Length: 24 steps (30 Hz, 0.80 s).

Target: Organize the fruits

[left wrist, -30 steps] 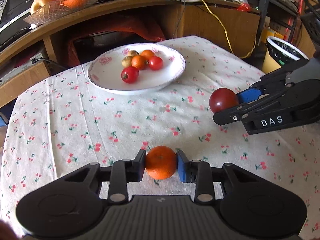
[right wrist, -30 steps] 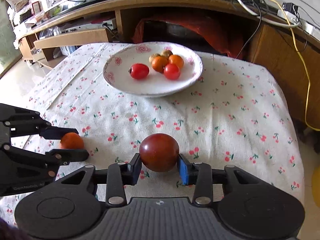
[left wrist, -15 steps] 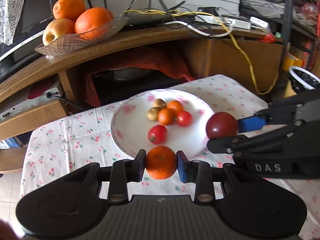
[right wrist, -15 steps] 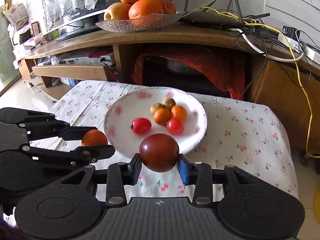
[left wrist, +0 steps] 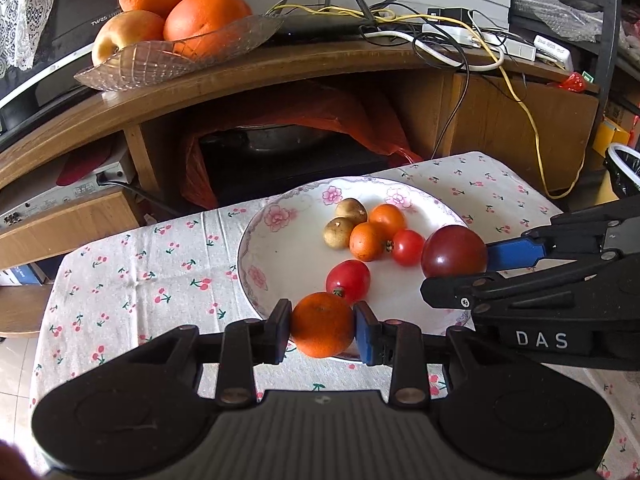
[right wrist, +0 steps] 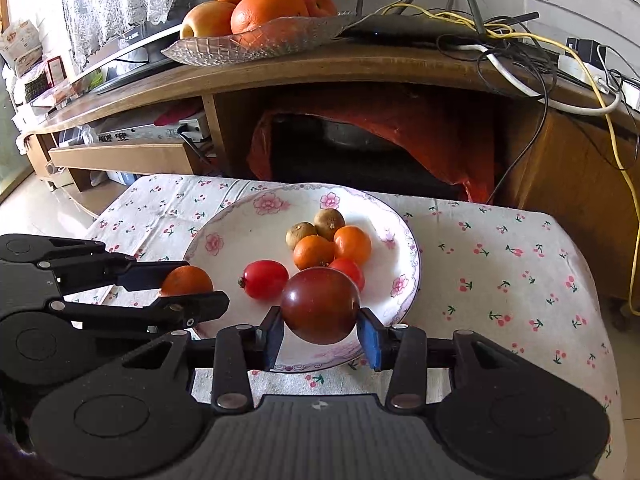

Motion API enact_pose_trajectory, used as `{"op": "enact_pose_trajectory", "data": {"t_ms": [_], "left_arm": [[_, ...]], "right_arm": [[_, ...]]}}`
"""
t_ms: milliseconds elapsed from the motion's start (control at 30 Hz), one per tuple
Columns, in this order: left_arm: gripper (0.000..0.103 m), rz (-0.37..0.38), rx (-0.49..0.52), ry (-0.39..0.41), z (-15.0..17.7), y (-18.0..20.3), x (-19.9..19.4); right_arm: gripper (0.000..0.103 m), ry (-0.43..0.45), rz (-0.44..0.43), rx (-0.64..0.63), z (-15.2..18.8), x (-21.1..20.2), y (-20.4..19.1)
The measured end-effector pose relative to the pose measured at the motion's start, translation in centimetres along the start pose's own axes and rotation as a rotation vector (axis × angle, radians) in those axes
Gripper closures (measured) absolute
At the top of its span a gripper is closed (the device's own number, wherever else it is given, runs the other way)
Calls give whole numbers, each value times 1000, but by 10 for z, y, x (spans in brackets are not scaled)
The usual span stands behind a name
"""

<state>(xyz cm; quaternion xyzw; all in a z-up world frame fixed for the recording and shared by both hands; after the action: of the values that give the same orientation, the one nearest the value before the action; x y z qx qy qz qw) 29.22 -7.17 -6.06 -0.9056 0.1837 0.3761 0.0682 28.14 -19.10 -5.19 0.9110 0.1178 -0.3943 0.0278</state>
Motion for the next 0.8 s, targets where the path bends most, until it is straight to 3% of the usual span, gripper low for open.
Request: {"op": "enact_pose_trajectory", "data": {"t_ms": [533, 800], "left_arm": [[59, -27, -17, 30, -4, -1, -17], [38, -45, 1, 39, 6, 18, -48]], "right_arm": [[64, 60, 47, 43, -5, -23, 16], [60, 44, 93, 68, 15, -58, 12]]}}
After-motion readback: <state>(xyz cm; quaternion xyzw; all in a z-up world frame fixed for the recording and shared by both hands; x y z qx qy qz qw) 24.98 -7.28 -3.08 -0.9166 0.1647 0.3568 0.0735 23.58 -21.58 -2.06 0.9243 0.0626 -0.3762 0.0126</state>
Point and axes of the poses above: each gripper's, at about its wrist camera, not at the fingertips, and x roughly the way its jaws point, y to its right, z to its underside, the point moved 7 cm from there along x, roughly the way its jaws point, and after that the axes turned 4 degrees about z, right-handed, at the moved point
